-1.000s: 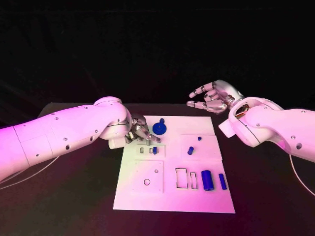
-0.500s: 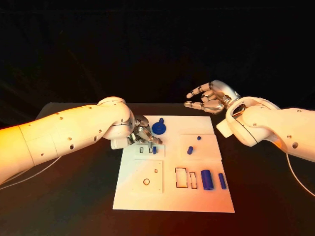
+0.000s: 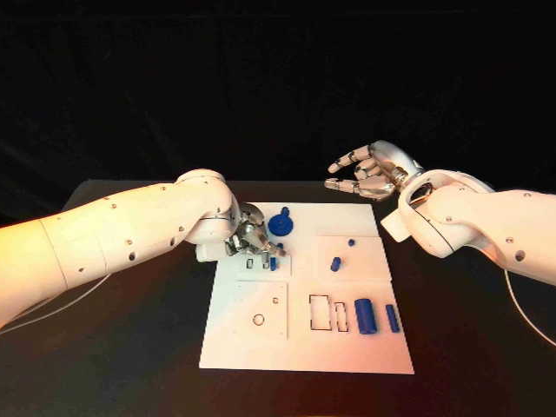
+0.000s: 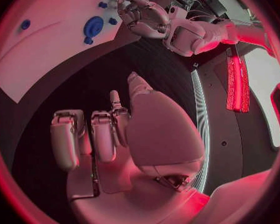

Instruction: Assemble the parts on the task board

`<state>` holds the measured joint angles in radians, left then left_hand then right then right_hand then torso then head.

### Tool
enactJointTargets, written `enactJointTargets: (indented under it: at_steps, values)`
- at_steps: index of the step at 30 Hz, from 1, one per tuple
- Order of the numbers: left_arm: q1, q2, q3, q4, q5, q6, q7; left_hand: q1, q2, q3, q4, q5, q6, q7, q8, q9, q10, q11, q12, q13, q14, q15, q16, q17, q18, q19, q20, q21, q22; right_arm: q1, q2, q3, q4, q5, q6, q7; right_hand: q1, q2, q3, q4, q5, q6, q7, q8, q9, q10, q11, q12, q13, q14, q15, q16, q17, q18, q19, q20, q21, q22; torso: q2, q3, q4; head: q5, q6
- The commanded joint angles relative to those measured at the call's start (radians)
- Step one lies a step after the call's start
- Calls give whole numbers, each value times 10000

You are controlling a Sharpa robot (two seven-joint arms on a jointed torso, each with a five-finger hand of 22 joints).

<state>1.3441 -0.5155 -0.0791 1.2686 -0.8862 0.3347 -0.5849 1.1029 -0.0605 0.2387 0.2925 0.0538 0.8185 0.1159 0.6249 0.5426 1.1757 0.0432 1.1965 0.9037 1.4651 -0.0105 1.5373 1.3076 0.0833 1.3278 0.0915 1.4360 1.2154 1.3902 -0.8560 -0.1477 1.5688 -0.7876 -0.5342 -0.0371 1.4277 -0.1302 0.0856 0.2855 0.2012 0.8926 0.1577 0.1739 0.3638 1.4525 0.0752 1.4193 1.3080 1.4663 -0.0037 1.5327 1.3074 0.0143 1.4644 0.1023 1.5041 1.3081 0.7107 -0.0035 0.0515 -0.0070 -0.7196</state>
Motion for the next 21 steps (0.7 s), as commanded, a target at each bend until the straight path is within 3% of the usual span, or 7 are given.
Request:
enactJointTargets:
  at_steps: [1,8,10,21]
  values:
    - [-16,40,-1,-29,100,326,-22,114,4,2,-23,11,-40,1,-42,19,-27,-1,-32,15,761,-54,32,1909,-83,46,-11,56,14,-7,4,3,5,-125,135,45,-55,38,33,39,31,-36,13,31,-6,-86,-6,-35,1252,811,36,-40,1727,41,718,12,-26,2158,-5,5,2,-1,-11]
    - [-45,89,-4,-65,126,413,-29,280,149,82,-23,14,-6,-10,-51,76,-23,-11,-30,25,759,-60,29,1907,-84,46,-7,63,28,-7,17,3,12,-127,151,36,-49,63,47,34,41,-46,13,33,-8,-92,-5,-40,1248,816,36,-30,1750,31,736,12,10,2182,-8,1,14,2,-53]
    - [-46,90,-4,-64,128,447,-33,747,317,435,-96,13,-16,-38,-92,130,-64,-34,-64,-8,750,-81,20,1890,-81,33,-11,63,25,-7,24,3,27,-112,163,34,-43,79,57,31,46,-49,13,35,-9,-119,-5,-73,1220,811,36,-41,1730,35,728,12,-7,2171,-8,3,11,6,-46]
    - [-50,91,-4,-103,137,562,-29,1091,241,911,-75,18,5,-46,-147,219,-77,-49,-78,-3,750,-92,17,1893,-81,21,-18,66,30,-8,57,3,26,-87,211,31,-35,97,69,27,54,-52,14,38,-9,-135,-6,-92,1203,805,36,-51,1710,40,719,12,-25,2159,-10,-11,22,-34,-71]
